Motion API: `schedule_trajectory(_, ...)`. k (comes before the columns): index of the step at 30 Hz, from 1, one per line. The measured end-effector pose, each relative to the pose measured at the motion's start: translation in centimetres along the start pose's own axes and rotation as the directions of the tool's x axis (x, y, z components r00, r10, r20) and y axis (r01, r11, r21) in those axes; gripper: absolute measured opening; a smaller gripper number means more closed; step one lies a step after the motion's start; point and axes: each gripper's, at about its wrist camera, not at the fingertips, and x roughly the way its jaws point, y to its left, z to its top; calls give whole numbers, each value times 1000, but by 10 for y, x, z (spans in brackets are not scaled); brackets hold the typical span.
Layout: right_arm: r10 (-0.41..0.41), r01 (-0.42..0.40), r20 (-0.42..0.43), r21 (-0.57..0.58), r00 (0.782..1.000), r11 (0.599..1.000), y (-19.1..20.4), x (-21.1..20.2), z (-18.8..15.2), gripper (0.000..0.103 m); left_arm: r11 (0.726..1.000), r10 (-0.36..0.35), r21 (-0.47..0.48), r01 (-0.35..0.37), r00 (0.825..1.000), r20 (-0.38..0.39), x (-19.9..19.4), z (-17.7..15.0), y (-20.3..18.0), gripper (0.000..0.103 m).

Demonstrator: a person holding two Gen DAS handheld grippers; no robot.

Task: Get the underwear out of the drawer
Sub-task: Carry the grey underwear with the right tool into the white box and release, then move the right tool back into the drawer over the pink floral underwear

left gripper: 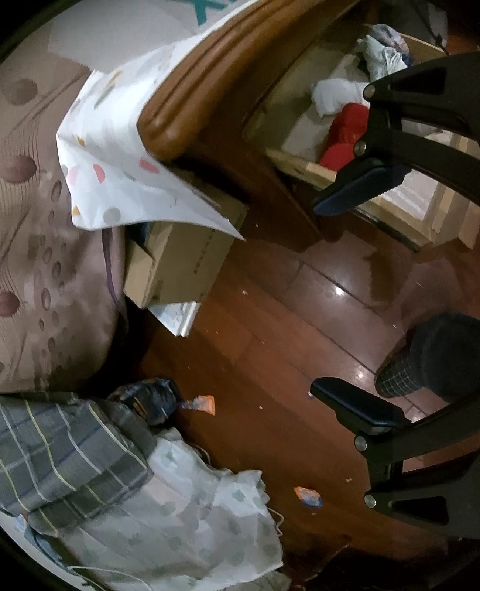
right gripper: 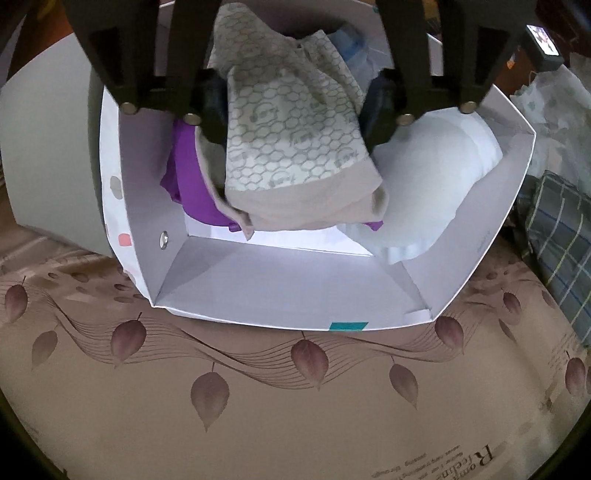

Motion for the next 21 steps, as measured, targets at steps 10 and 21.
schedule_trajectory(10,35,-33,119,-13,992,999,-9,-63,-5,71,997,-68,41,66,997,37,-9,-1,-15,87)
schedule_trajectory(21,189,-199,-66,-208,980,958,-29,-85,-112,71,997,-60,47,59,998,22,-7,1,-15,87)
